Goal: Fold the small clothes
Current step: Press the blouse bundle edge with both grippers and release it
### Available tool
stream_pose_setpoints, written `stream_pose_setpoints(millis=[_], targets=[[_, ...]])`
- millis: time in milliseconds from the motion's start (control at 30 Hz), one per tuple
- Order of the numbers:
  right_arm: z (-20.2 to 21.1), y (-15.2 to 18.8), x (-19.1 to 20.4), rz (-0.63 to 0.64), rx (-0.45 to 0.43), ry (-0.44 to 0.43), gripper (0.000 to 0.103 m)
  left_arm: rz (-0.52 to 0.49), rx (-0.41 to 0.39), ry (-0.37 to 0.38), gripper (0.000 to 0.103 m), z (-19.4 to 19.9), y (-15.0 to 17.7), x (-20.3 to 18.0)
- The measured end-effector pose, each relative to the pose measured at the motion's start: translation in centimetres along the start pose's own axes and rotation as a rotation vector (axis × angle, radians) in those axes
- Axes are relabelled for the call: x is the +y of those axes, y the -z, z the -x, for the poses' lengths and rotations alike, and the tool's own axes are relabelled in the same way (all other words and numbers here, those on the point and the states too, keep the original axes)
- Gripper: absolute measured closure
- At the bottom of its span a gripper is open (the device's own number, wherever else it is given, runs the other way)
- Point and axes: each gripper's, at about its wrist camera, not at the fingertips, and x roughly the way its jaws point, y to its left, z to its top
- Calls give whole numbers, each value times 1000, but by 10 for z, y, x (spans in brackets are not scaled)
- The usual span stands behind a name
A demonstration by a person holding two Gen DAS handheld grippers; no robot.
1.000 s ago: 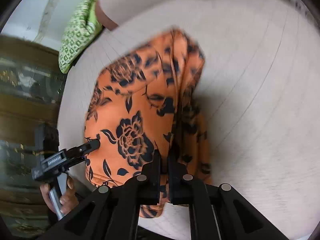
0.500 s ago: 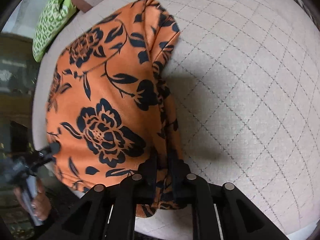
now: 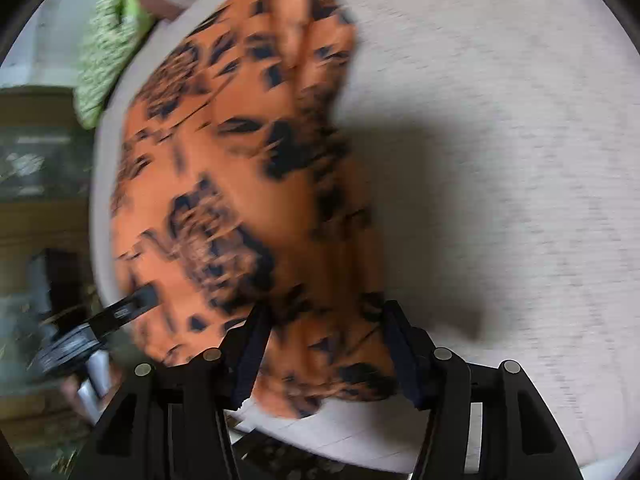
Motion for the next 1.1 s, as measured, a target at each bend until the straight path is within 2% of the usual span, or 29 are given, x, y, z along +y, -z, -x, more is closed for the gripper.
stream_pose_setpoints(millis=[67, 167, 200, 267, 333, 400, 433, 467, 500, 533, 567, 667, 767, 800, 867, 900, 933, 967, 1033, 1100], targets=[[-6, -1, -4, -14, 1, 17, 49, 0, 7, 5, 31, -1, -1, -1], [-5, 2, -8, -29, -35, 20, 66, 10, 12, 10, 32, -2, -2, -2], [-5, 8, -8, -36, -45, 4, 76, 1, 6, 0, 35, -1, -2, -4], [6, 15, -5, -25, -81, -14, 83, 9, -5, 0, 58, 7, 0, -2], [24, 24, 6, 18, -147, -48, 87, 22, -46, 68, 66, 31, 5, -2], [35, 37, 8, 17, -194, -85, 89, -17, -103, 81, 66, 50, 14, -6], [33, 44, 5, -5, -187, -95, 89, -25, -95, 75, 66, 47, 18, -5], [26, 49, -1, -23, -173, -81, 89, -20, -63, 45, 66, 34, 23, -1], [16, 49, -6, -38, -147, -17, 89, -23, -35, -1, 65, 22, 24, 1], [2, 52, -9, -54, -116, 17, 89, -39, -21, -68, 54, 10, 25, 2], [-4, 45, -14, -83, -106, -17, 89, -52, -38, -101, 52, 9, 25, 1], [13, 44, -17, -105, -155, -86, 89, -90, -68, -93, 52, 29, 23, -8], [35, 44, -13, -69, -230, -74, 89, -81, -130, -68, 52, 57, 23, -7], [47, 46, -5, -40, -285, -76, 88, -71, -158, -46, 51, 68, 21, -5], [75, 53, 6, -2, -385, -158, 83, -40, -193, -9, 50, 87, 12, -3], [90, 54, 14, 23, -435, -215, 63, -20, -214, 2, 48, 95, 4, -3], [101, 50, 23, 49, -476, -242, 47, -4, -234, -1, 40, 101, -6, -4], [107, 47, 32, 68, -497, -249, 43, 7, -244, -23, 33, 104, -18, -5], [117, 19, 48, 113, -476, -215, 42, 1, -225, -59, 33, 102, -48, -9], [112, -23, 59, 103, -441, -169, 42, -24, -163, -60, 33, 83, -82, -14]])
